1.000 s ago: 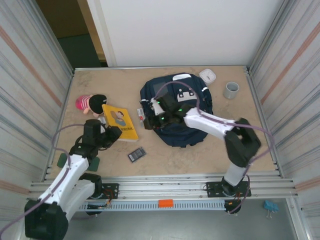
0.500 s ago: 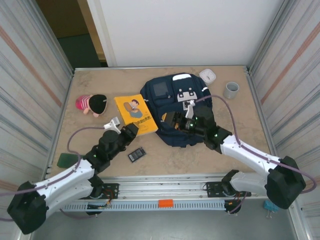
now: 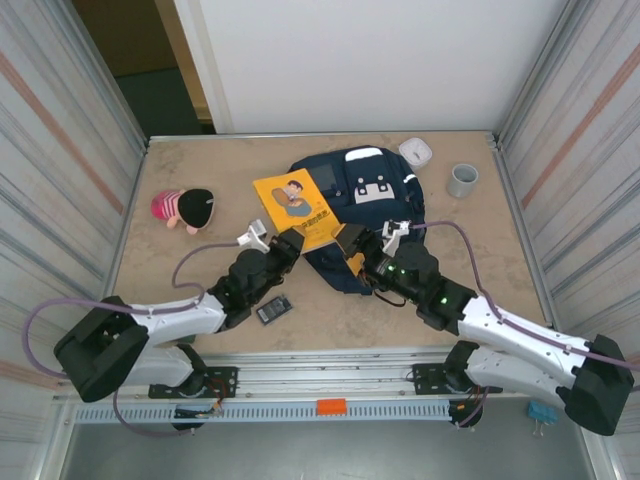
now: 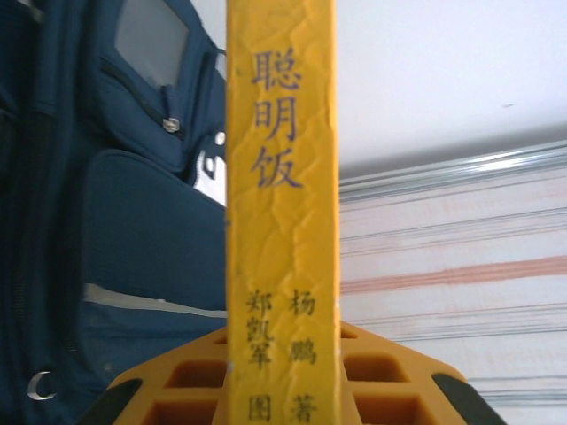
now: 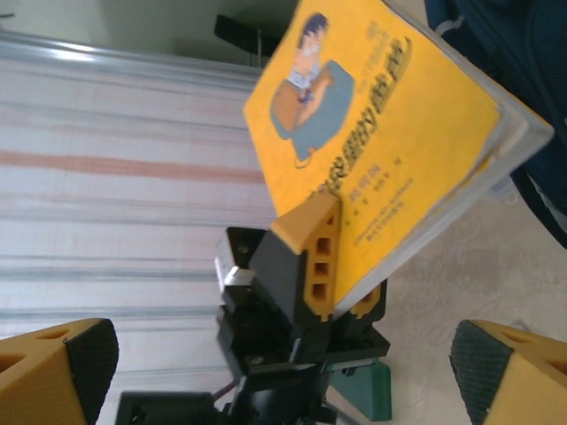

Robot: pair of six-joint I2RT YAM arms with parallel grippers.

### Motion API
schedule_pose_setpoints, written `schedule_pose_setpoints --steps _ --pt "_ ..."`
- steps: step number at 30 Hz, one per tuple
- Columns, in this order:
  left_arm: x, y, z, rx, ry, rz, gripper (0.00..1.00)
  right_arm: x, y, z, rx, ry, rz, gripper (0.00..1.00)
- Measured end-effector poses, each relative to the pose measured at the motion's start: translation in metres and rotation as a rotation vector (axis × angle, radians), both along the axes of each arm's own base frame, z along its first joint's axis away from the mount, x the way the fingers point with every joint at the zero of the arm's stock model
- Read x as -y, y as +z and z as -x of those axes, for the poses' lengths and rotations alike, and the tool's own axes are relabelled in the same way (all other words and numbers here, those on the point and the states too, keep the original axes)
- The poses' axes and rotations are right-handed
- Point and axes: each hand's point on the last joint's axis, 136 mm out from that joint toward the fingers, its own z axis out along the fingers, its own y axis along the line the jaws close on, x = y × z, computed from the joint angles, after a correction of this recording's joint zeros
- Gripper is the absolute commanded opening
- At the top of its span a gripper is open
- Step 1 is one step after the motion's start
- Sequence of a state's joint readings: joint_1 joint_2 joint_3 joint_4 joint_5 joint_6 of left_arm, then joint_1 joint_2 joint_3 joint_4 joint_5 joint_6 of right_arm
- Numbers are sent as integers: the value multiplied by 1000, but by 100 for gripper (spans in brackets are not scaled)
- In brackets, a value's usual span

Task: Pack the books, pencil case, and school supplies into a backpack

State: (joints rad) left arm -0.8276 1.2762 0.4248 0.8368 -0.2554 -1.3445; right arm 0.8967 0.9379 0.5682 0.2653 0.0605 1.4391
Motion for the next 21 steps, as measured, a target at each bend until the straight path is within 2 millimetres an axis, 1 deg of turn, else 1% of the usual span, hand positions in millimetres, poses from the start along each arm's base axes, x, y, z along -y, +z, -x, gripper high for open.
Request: schedule_pose_setpoints --steps 4,9,12,13,15,18,19,21 --pt "11 16 1 30 -18 55 0 -8 -15 -6 -51 -8 3 95" --pt "17 25 2 32 -29 108 0 -18 -32 -14 -95 -14 6 77" --pt "22 23 3 21 -39 123 0 -22 -35 -18 -94 -20 -4 68" --pt "24 22 4 15 -44 125 0 -22 -36 -19 -95 -26 -6 63" --pt "30 18 6 6 -56 124 0 -24 -36 -23 -90 -37 -12 55" --pt "37 11 9 -14 -71 131 0 -25 -36 -28 -73 -48 -14 48" --pt "38 10 8 -15 -66 140 0 -24 -38 -30 -73 -54 -11 43" --pt "38 11 6 -12 -56 164 0 -21 -39 -35 -75 -66 -10 22"
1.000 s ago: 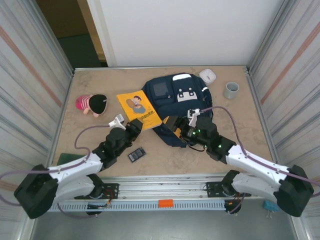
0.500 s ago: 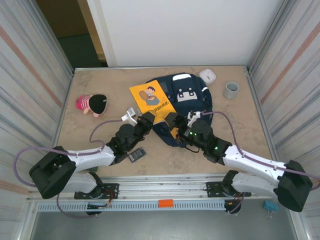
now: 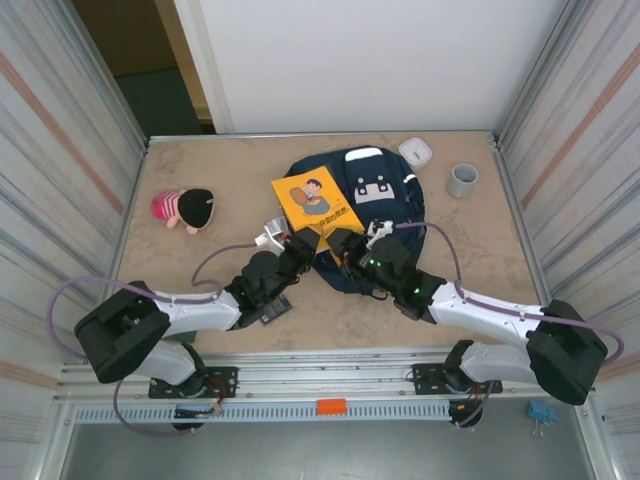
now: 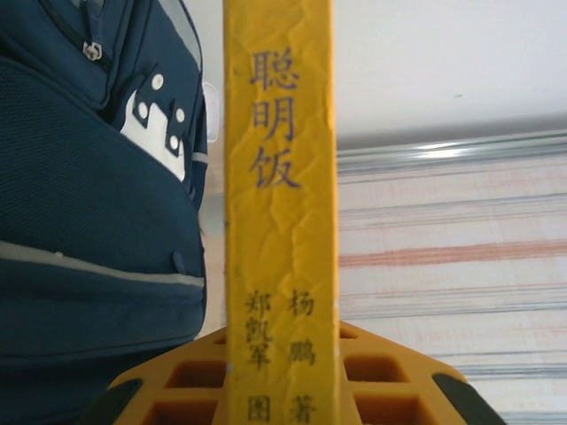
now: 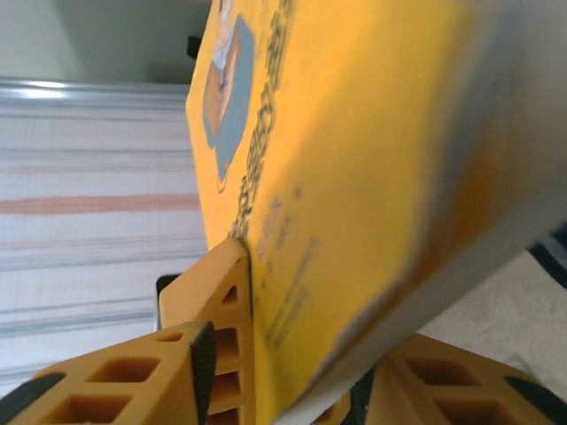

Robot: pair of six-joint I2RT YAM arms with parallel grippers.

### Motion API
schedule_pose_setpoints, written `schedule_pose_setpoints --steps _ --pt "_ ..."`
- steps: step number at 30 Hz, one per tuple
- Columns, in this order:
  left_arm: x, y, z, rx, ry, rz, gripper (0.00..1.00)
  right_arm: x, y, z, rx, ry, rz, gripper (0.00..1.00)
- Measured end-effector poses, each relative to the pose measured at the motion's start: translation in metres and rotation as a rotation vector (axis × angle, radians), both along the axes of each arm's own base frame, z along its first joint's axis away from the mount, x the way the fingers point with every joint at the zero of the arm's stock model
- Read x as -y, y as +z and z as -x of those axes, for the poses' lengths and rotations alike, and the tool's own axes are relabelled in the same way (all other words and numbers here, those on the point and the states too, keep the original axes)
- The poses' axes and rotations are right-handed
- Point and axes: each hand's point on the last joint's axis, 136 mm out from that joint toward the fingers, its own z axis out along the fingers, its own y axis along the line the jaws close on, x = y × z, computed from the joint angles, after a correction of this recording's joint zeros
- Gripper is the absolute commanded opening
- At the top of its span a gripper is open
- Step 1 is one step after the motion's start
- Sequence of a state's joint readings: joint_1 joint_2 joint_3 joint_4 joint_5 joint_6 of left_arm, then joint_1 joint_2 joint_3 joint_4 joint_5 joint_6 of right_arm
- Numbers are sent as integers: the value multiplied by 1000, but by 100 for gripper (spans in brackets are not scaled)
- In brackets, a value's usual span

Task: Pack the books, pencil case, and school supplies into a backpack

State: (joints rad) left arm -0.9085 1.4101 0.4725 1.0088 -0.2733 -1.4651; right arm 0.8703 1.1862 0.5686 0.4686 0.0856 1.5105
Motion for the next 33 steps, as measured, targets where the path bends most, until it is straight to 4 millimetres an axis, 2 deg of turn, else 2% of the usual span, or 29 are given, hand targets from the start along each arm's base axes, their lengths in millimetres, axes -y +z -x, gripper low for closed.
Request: schedule_pose_setpoints --steps 1,2,3,4,5,7,11,15,19,22,25,33 --pt "0 2 -1 4 8 15 0 1 -1 -2 1 -3 6 12" --pt "-1 2 -3 1 19 27 6 2 1 -4 8 1 -2 6" --pt "-2 2 -4 1 24 34 21 2 2 -4 14 6 -3 1" --pt "-3 3 -5 5 31 34 39 2 3 -5 23 18 2 0" --pt "-3 4 -5 13 32 31 49 3 4 -5 39 32 12 0" --pt "-2 6 -2 28 25 21 62 11 3 -10 72 43 59 0" --pt "-6 4 8 50 4 -76 81 31 1 -21 145 103 214 0" --pt "-23 23 18 111 16 -169 90 46 8 -27 227 206 316 0" --pt "-45 37 27 159 53 -202 93 65 12 -28 242 284 298 0" --pt "-56 26 30 151 71 -251 93 76 17 -29 232 305 258 0" --pt "-57 12 30 131 66 -303 94 81 23 -28 213 325 202 0" --pt "-61 -4 18 114 87 -354 89 67 50 -9 199 449 59 0"
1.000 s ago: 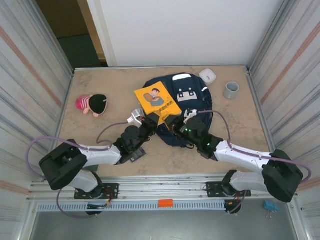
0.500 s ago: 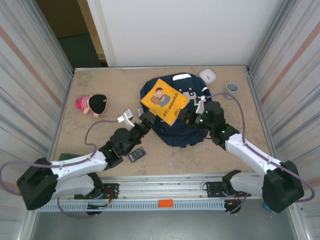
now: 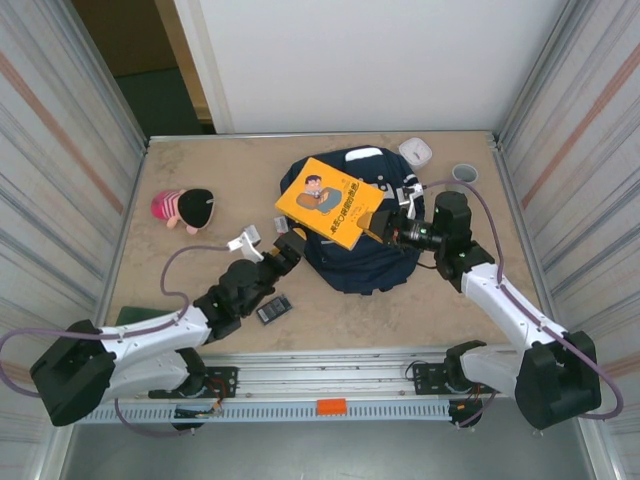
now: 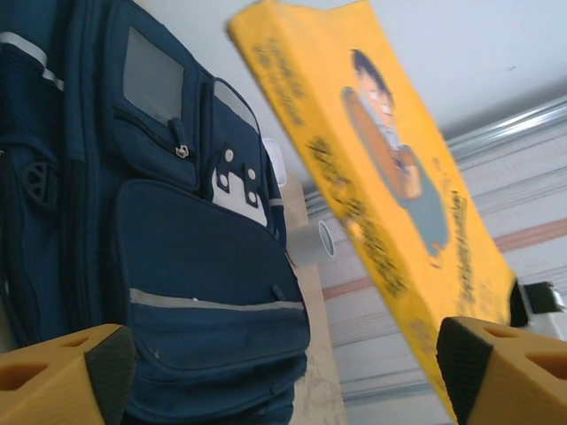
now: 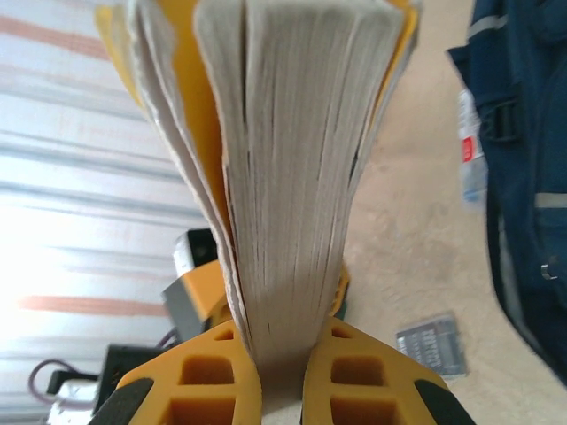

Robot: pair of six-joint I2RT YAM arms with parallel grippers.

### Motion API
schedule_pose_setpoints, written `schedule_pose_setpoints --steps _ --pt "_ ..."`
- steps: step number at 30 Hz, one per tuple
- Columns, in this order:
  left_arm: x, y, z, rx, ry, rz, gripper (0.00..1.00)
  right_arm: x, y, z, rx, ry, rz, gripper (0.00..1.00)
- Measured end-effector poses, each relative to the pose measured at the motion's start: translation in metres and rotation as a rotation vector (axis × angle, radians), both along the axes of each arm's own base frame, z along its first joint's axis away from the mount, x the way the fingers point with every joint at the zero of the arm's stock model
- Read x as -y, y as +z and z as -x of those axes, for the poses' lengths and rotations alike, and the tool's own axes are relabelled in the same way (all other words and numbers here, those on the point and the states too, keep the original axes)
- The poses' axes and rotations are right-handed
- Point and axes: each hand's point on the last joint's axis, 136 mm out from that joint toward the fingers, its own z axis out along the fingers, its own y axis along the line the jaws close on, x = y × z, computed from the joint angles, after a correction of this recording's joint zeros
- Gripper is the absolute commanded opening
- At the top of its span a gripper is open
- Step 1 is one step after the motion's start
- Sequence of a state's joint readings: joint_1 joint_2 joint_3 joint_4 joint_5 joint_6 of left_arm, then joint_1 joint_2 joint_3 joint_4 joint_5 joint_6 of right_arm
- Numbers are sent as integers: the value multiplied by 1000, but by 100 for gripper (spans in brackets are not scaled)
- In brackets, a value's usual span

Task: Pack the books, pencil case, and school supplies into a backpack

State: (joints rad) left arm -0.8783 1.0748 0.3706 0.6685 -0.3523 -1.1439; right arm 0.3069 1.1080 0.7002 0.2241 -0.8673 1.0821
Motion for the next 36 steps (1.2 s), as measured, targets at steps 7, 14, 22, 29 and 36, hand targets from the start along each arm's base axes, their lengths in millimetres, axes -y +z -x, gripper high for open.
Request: schedule_pose_setpoints --steps 7,14,22,29,36 --pt "-14 12 -11 39 44 17 83 -5 7 12 -29 74 -35 0" --pt "-22 21 -16 70 61 17 76 -8 2 22 -73 119 -35 0" --pt "-14 30 -24 59 40 87 11 -13 1 30 -85 157 -37 7" --pt "-12 64 -26 103 36 216 0 -18 6 21 -75 86 -66 50" --pt "-6 48 -31 57 31 212 0 -20 -12 15 -122 -41 -97 49"
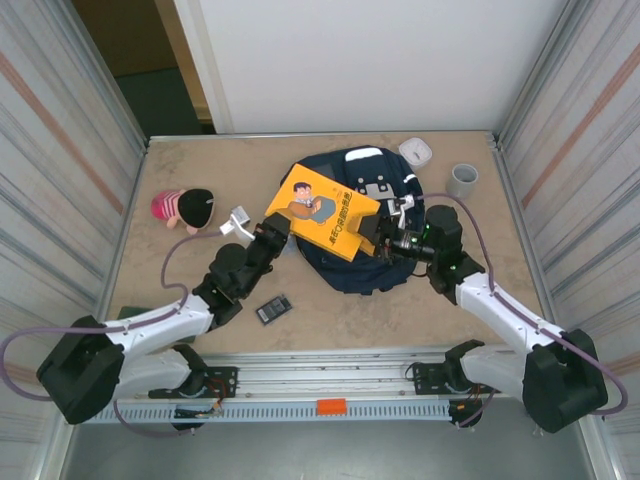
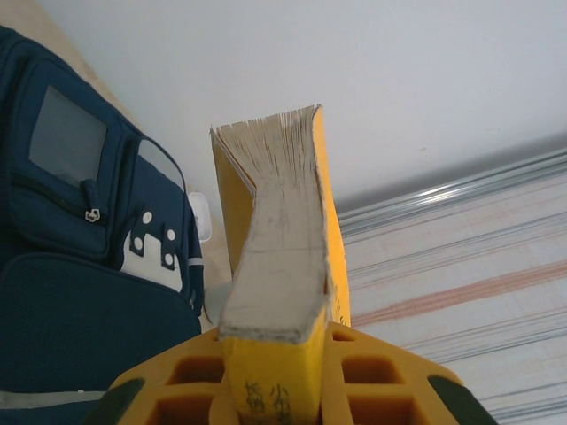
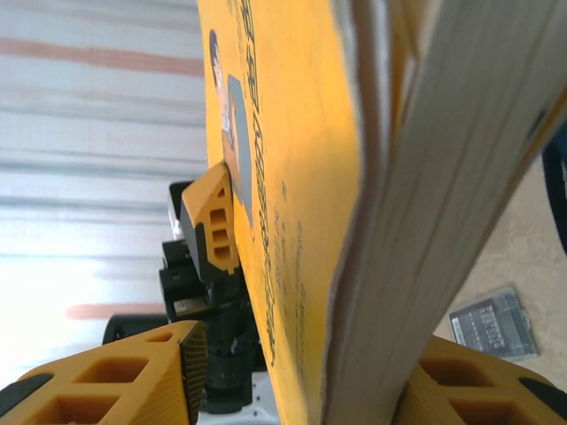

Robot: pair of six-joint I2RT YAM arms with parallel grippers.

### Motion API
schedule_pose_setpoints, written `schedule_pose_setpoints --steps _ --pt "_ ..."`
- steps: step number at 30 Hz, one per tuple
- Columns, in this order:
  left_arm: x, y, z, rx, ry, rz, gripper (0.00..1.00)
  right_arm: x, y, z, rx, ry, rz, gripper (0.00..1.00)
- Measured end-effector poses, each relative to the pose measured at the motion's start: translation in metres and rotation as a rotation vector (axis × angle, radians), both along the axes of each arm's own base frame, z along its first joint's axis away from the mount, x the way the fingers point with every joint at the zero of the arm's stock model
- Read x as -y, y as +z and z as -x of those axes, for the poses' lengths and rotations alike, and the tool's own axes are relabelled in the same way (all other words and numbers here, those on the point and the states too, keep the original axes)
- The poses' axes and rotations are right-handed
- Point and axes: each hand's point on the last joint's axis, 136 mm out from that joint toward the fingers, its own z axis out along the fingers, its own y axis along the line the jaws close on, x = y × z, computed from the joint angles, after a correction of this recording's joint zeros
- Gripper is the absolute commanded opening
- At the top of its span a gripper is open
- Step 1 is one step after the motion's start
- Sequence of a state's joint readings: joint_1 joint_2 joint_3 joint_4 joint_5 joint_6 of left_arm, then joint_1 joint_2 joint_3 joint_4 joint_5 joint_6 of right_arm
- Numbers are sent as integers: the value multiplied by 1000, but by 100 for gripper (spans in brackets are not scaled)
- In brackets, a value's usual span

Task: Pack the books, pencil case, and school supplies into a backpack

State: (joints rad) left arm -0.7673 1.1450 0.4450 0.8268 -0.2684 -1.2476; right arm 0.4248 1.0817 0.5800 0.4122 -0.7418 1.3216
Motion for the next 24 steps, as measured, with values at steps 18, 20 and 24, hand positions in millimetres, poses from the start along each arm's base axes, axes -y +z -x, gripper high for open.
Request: schedule_pose_setpoints --steps 18,20,24 --pt "27 -4 -13 -44 -60 73 39 13 0 -26 -34 -119 -66 0" --pt "31 -10 -12 -60 -77 3 56 29 1 -34 -34 -150 -68 0" --pt "42 -13 -9 -78 -116 -268 72 92 -5 -61 -46 -328 -34 0"
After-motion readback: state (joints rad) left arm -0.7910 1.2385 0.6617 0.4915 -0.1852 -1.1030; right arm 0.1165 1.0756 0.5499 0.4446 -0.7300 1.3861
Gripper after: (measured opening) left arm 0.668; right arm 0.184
